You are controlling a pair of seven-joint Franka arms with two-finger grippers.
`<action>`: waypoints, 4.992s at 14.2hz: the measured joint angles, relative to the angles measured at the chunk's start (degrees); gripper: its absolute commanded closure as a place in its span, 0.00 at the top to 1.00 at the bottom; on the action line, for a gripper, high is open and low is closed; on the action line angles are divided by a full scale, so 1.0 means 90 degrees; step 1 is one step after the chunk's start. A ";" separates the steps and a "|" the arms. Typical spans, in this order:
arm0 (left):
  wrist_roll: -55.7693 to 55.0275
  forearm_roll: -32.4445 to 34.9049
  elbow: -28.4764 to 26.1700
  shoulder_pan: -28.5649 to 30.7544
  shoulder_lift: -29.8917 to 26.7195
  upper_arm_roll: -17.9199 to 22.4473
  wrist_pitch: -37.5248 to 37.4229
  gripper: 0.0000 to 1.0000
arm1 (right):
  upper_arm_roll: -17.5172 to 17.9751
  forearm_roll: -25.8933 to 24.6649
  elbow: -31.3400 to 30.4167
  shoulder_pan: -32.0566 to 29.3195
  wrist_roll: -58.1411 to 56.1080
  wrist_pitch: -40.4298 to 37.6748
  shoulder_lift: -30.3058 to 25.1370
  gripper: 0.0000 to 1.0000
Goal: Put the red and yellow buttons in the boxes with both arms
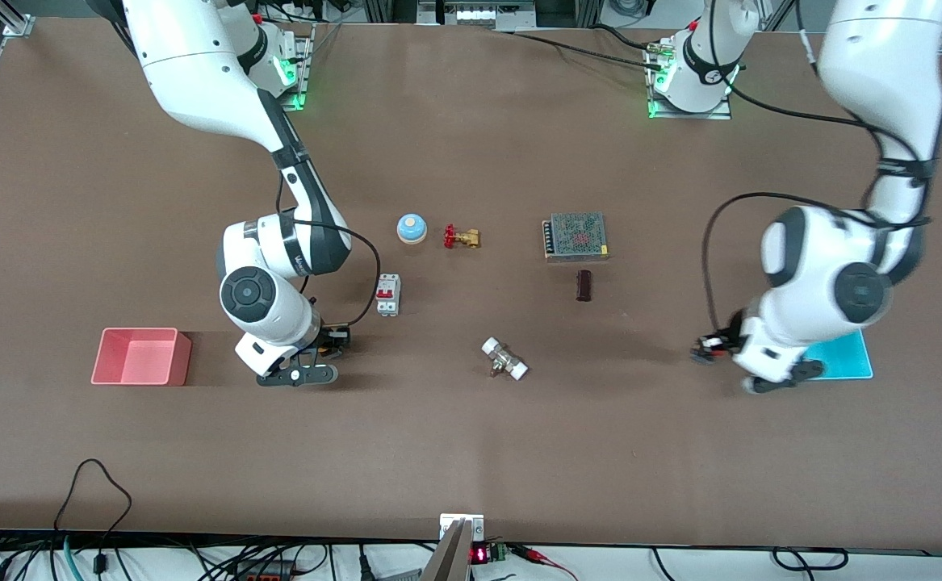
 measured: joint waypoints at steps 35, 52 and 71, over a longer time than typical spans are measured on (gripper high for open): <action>0.3247 0.0257 0.0539 0.1667 -0.0033 0.0021 -0.0261 1.00 | -0.0445 -0.0468 0.1167 -0.2774 -0.2134 -0.1168 0.0580 0.33; 0.1919 0.0259 -0.0566 0.0670 -0.2799 -0.0052 -0.1506 1.00 | -0.0429 -0.0171 0.1175 -0.2761 -0.2038 -0.1121 0.0693 1.00; 0.2182 0.0259 -0.0804 0.0697 -0.3623 -0.0139 -0.2089 1.00 | -0.0288 -0.0106 0.1044 -0.2319 -0.1996 -0.4169 -0.2813 1.00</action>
